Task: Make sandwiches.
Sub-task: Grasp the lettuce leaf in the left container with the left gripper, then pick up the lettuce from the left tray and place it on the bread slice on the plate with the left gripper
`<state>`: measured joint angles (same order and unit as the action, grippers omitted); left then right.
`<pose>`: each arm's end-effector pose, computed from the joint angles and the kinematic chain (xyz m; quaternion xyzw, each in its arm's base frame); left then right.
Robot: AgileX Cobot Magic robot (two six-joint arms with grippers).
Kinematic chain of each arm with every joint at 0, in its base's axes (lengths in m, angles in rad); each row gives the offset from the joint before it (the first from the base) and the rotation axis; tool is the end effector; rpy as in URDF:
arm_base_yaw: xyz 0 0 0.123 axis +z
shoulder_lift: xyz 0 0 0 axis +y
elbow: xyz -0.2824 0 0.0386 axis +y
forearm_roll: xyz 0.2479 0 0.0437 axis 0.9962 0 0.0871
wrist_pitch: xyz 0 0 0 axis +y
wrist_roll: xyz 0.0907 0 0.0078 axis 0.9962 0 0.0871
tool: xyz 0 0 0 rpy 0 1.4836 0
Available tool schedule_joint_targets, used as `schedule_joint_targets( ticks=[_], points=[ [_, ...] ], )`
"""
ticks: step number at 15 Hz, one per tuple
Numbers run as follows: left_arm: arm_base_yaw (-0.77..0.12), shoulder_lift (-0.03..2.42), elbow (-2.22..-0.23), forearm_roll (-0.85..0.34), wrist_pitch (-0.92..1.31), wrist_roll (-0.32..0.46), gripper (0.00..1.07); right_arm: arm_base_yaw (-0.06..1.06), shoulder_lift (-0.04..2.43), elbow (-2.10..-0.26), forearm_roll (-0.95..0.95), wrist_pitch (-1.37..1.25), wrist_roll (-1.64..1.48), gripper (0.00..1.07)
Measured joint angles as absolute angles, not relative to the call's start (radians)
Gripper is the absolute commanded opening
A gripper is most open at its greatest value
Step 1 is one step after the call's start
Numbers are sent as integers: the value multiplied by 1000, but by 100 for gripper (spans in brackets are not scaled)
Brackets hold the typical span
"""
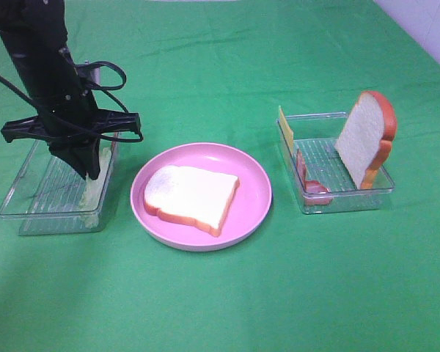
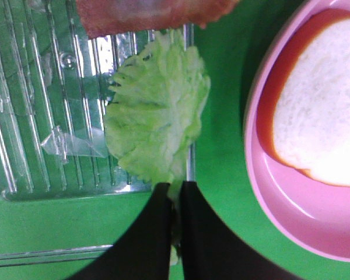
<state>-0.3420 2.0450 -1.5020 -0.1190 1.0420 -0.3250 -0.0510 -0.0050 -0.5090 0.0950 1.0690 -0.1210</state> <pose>0.3783 -0.1446 0.1756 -0.0196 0.9978 -0.0614 0.0173 -0.0068 0.0079 0.2793 -0.0321 0.8502 0.0023 0.5255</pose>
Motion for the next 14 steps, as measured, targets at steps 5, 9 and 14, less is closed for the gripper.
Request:
schedule_joint_targets(
  ticks=[5,9,14],
  points=[
    [-342,2039,-1502,-167,1045,-296,0,-51,-5,-509,95,1069,-121,74],
    [-342,1927,-1501,-219,1070,-276,0,-51,-5,-509,95,1069,-121,74],
    [-342,1841,-1501,-594,1005,11,0,-51,-5,-509,95,1069,-121,74]
  ],
)
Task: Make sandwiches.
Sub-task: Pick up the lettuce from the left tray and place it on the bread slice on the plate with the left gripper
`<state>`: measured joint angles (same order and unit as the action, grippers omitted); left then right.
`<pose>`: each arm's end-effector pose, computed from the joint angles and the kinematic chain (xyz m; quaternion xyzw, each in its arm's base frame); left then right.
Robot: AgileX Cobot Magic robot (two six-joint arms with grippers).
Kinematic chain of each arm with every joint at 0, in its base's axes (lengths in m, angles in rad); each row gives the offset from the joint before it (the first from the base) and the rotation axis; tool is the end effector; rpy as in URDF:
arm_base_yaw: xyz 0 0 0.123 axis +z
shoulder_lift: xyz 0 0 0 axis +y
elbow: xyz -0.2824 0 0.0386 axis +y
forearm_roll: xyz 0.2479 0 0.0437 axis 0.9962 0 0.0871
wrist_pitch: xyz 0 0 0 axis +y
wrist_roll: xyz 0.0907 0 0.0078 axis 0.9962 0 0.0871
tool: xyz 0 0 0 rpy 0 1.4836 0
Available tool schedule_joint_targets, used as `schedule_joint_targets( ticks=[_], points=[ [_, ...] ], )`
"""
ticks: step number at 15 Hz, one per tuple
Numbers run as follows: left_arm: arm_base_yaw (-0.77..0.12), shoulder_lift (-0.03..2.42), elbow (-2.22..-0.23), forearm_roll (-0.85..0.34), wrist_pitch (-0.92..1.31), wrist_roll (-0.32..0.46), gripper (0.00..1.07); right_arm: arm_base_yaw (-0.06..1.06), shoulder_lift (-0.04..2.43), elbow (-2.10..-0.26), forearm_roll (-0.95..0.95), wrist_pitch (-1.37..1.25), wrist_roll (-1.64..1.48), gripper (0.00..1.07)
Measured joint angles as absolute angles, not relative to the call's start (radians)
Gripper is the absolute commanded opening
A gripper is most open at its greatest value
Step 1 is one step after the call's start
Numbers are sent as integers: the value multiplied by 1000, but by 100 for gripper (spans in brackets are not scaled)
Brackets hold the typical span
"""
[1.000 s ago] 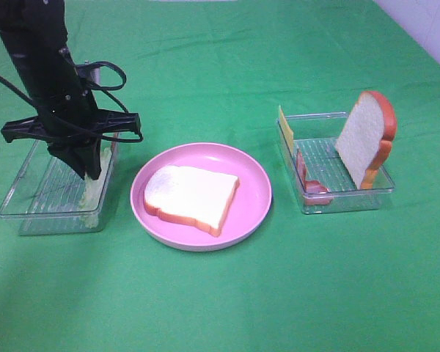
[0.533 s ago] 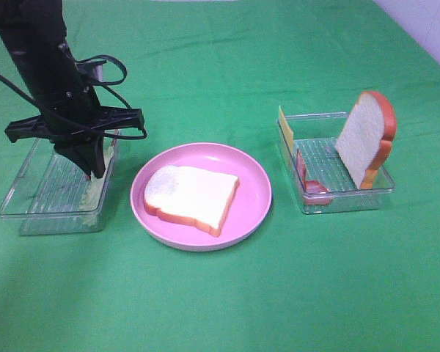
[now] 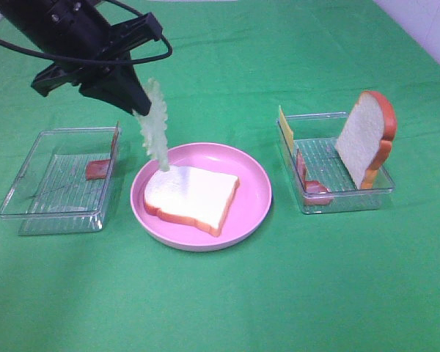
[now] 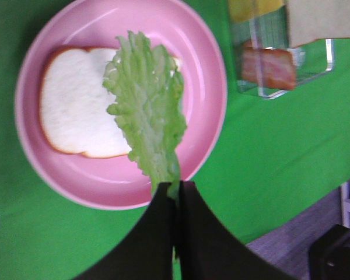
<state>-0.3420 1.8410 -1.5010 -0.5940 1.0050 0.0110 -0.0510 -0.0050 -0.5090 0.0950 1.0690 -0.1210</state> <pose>0.3549 -0.1720 0.2695 0.0512 0.9503 -0.2894 0.1028 -0.0068 0.0079 0.2793 -0.0321 0.8502 0.0023 0.5255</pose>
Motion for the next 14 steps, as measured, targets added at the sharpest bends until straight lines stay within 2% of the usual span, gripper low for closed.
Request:
schedule_joint_targets(
  ticks=[3,5,7,8,9,11,14],
  points=[
    [-370,1894,-1501,-806,980,160,0,-51,-5,-509,95,1069,-121,74],
    [-422,1949,-1501,-853,960,214,0,-51,-5,-509,95,1069,-121,74],
    [-464,2004,-1501,-849,960,248,0,-51,-5,-509,95,1069,-121,74],
    [-472,2024,-1501,-832,961,255,0,-51,-5,-509,95,1069,-121,74],
    [-473,2044,-1501,-732,960,248,0,-51,-5,-509,95,1069,-121,74],
    [-473,2044,-1501,-644,951,225,0,-51,-5,-509,95,1069,-121,74],
    [-473,2044,-1501,-437,906,122,0,-51,-5,-509,95,1069,-121,74]
  ],
)
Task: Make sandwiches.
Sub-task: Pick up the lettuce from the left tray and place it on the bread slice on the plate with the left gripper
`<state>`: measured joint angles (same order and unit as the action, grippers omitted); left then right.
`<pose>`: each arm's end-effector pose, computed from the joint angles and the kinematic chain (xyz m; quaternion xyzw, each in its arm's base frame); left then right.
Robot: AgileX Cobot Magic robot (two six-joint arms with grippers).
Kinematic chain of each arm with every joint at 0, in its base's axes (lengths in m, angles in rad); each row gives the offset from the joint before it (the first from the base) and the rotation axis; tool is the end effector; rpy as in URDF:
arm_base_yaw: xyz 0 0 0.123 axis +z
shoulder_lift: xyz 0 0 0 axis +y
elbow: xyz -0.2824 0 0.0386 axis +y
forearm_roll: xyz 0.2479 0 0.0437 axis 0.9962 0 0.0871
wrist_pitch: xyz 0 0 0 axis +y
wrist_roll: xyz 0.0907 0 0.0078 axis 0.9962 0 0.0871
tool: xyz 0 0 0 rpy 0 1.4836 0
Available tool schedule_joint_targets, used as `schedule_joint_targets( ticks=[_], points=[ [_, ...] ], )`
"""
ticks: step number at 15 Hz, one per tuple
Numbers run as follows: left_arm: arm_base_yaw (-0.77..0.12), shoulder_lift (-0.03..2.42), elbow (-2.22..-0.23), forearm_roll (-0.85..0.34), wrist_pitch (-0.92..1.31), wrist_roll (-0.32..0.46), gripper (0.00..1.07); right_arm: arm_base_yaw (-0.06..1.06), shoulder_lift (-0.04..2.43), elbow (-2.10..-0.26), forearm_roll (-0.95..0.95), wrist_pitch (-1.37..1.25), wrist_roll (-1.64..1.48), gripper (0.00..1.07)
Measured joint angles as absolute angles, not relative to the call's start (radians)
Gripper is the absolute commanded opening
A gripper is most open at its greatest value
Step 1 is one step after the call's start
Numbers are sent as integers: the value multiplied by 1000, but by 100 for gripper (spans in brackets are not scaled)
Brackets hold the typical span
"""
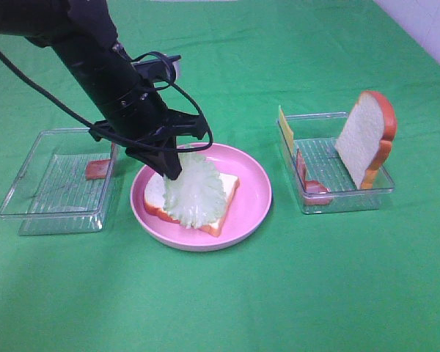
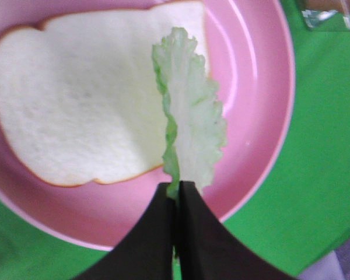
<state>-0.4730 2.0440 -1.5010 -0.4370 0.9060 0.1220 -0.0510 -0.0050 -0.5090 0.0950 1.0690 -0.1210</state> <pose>0.3597 -0.2182 0.1831 0.1745 0.9620 -0.1986 0.0682 -0.0068 0.0079 0.2793 -0.0321 0.8502 0.0023 0.5255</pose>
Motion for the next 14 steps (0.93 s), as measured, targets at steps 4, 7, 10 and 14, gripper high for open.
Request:
schedule_joint_targets(
  ticks=[4,7,10,14],
  points=[
    [-473,2052,-1501,-357,829,51,0,-51,-5,-509,95,1069,-121,74],
    [-473,2059,-1501,-363,825,50,23,-51,-5,-509,95,1069,-121,74],
    [-473,2059,-1501,-365,829,46,73,-51,-5,-509,95,1069,-121,74],
    [-472,2013,-1537,-350,834,37,77,-51,-5,-509,95,1069,-121,74]
  ],
)
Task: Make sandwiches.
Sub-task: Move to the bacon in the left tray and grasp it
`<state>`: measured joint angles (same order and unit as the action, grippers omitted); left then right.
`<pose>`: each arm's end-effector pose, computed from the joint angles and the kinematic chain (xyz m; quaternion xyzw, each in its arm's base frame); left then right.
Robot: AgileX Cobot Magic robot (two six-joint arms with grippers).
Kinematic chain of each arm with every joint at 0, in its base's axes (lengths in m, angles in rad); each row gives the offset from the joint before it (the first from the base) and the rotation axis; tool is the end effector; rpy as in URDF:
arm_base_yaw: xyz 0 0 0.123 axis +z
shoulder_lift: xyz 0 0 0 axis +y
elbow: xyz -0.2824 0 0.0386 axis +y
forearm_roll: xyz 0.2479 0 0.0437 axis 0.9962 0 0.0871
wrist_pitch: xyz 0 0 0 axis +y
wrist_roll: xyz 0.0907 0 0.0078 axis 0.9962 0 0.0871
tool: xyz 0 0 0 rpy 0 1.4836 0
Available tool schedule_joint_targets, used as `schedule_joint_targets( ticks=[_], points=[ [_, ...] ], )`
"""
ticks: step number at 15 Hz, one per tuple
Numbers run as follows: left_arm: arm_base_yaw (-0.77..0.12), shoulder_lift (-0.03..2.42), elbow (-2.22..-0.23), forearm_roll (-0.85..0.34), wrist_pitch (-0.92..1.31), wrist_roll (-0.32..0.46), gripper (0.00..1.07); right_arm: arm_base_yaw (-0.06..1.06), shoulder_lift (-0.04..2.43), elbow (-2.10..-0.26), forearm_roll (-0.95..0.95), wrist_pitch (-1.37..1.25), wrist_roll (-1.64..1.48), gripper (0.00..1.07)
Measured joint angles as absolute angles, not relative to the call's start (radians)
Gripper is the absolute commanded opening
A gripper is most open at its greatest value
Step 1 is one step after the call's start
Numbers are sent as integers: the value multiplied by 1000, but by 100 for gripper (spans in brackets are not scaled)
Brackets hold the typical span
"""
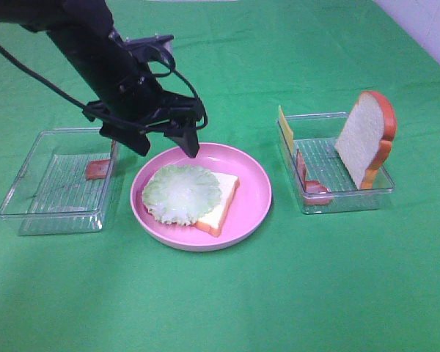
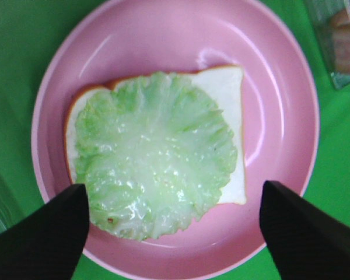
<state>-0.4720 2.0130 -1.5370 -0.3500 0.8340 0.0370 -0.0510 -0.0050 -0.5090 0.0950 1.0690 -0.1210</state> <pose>0.3712 -0.2155 0.2051 0.1543 0.9620 -0.1806 0.1347 -0.0068 0.0079 0.2793 -0.0321 0.8502 0.0023 0.5255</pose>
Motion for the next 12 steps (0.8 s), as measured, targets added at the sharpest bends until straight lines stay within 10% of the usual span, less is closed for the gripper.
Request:
schedule_joint_targets(
  ticks=[7,12],
  points=[
    [-463,1985,-1760,-65,1036,-289,77,-51,-5,-509,95,1069,-121,74],
    [-393,1995,-1779,28,1146,-349,77,-51,-5,-509,95,1069,-121,74]
  ],
)
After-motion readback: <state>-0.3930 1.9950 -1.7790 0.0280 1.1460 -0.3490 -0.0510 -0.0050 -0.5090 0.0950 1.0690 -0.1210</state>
